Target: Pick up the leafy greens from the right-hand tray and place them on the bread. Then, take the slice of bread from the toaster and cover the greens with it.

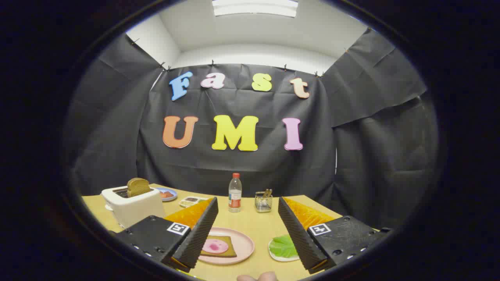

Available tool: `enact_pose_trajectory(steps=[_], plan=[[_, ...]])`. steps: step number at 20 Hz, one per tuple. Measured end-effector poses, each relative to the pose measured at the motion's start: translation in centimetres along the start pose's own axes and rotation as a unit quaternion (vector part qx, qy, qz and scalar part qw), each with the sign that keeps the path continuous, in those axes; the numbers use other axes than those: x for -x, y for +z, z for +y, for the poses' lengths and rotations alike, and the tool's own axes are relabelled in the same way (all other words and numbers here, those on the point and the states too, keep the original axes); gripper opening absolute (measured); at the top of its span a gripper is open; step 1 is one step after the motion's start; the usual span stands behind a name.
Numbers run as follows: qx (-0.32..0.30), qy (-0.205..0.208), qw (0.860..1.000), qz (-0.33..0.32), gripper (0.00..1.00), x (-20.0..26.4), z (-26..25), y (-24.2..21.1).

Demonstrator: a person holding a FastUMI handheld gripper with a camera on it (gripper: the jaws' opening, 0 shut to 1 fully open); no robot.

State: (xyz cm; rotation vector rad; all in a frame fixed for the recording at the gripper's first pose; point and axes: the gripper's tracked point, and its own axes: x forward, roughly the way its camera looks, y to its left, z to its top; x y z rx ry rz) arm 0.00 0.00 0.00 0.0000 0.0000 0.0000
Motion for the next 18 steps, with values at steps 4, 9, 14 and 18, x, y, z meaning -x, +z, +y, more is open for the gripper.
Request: enact_pose_trajectory(steps=[4, 9, 14, 18], plan=[[-0.005, 0.000, 1.000, -0.004, 0.95, -0.01, 0.08, 0.15], [-0.008, 0.006, 1.000, -0.004, 0.95, 0.14, 0.45, 0.25], [-0.007, 0.008, 1.000, -0.005, 0.95, 0.06, 0.53, 0.24], [-0.009, 0.006, 1.000, -0.004, 0.95, -0.08, 0.37, 0.18]])
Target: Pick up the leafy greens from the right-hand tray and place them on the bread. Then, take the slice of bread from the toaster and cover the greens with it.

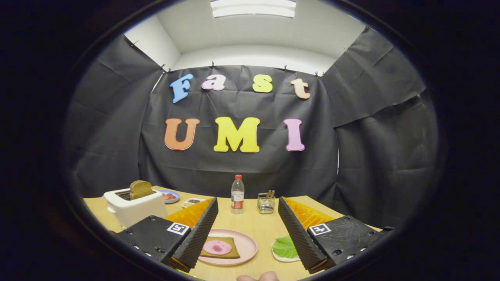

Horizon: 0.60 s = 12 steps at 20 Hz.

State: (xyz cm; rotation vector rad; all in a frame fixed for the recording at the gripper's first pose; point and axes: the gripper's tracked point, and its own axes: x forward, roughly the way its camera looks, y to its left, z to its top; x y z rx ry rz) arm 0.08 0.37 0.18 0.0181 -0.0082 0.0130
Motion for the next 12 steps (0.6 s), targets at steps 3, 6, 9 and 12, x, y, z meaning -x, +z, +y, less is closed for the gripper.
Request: enact_pose_trajectory(steps=[3, 6, 9, 12], plan=[[-0.003, -0.001, 1.000, 0.004, 0.95, 0.0, -0.3, -0.2], [-0.007, -0.006, 1.000, 0.006, 0.95, -0.2, -1.3, -0.3], [-0.022, -0.008, 1.000, 0.012, 0.95, -0.6, -3.4, 0.0], [-0.033, -0.015, 0.999, 0.026, 0.95, -1.3, -6.9, 0.2]])
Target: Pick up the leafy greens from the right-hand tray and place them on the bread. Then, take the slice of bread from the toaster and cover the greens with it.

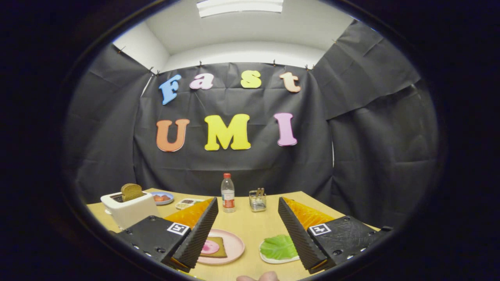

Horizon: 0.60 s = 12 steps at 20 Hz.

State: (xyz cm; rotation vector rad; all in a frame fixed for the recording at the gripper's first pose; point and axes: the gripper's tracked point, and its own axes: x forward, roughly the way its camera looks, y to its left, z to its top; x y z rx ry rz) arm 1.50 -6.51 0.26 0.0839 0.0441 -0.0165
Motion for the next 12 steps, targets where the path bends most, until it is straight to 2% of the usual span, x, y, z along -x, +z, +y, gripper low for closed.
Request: enact_pose_trajectory(steps=[3, 6, 9, 12], plan=[[-0.004, 0.002, 0.999, 0.043, 0.95, -1.3, -3.8, -1.7], [-0.048, 0.000, 0.993, 0.112, 0.95, -2.7, -7.6, -5.0], [-0.098, -0.005, 0.980, 0.174, 0.96, -4.5, -10.4, -8.9], [-0.146, -0.017, 0.961, 0.233, 0.96, -6.3, -12.8, -13.0]])
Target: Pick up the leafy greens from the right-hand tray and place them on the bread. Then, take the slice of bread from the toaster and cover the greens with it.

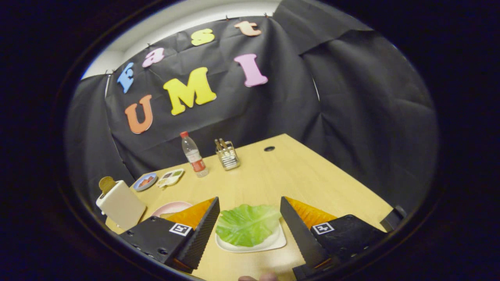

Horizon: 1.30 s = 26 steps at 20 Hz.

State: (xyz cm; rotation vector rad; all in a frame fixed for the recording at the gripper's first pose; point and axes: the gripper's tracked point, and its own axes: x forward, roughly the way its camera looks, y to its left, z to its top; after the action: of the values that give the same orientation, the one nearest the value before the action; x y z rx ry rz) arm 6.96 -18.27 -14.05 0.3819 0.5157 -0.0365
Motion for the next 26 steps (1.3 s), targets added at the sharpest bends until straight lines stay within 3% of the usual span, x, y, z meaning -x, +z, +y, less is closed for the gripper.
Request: enact_pose_trajectory(steps=[5, 13, 17, 23, 26], plan=[[-0.062, 0.004, 0.996, 0.062, 0.96, -4.3, -2.5, -2.3], [-0.063, -0.004, 0.995, 0.080, 0.94, -7.2, -3.4, -3.6], [-0.071, 0.011, 0.994, 0.088, 0.79, -7.5, -3.0, -3.7], [-0.065, -0.003, 0.993, 0.103, 0.33, -7.8, -3.7, -4.0], [-0.066, -0.001, 0.993, 0.097, 0.05, -7.6, -3.9, -3.9]])
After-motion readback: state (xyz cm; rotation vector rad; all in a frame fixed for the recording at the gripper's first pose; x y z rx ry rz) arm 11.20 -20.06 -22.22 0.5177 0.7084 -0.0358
